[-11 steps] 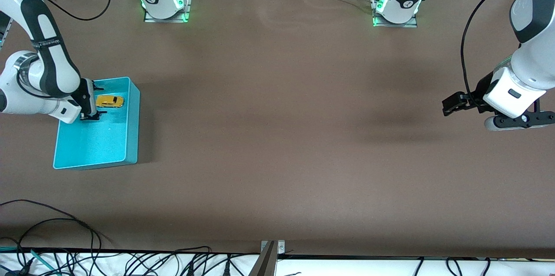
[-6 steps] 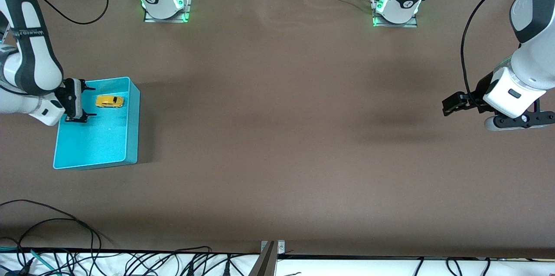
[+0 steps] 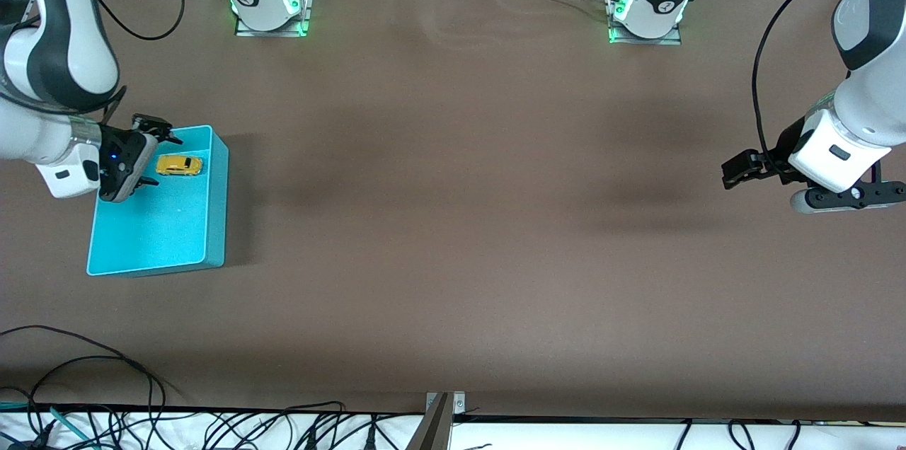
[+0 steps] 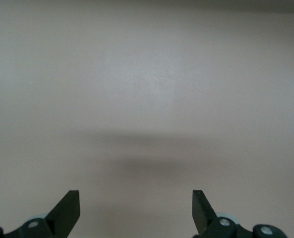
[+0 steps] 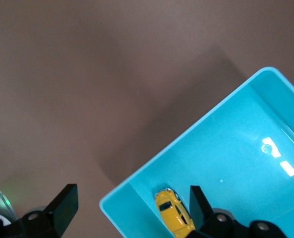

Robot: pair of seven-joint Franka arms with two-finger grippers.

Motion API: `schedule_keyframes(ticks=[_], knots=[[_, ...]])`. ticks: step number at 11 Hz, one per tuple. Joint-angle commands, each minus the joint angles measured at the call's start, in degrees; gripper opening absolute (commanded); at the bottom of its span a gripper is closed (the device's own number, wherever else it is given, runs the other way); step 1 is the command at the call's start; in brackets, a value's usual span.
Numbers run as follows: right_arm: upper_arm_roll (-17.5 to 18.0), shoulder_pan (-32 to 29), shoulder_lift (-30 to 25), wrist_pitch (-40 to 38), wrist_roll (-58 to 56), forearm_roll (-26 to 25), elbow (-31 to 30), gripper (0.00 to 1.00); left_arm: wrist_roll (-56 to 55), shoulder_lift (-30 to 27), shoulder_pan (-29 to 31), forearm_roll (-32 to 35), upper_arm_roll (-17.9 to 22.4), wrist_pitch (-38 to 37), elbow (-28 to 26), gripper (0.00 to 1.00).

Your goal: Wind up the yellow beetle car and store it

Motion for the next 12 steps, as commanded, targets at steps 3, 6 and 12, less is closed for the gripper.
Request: schedule_keyframes(ticks=[3, 6, 12], knots=[[-0.59, 6.0, -9.77, -1.75, 18.77, 0.65, -1.56, 1.0, 1.3, 0.27, -0.01, -1.01, 0.1, -1.03, 1.08, 1.0], [-3.14, 5.92, -9.6, 1.41, 18.34, 0.73, -2.43, 1.0, 1.3, 0.27, -0.01, -1.01, 0.1, -1.03, 1.17, 1.0], [5.27, 7.33, -15.04, 1.51, 61.88, -5.85, -1.82, 1.0, 1.3, 0.27, -0.01, -1.01, 0.1, -1.03, 1.17, 1.0]])
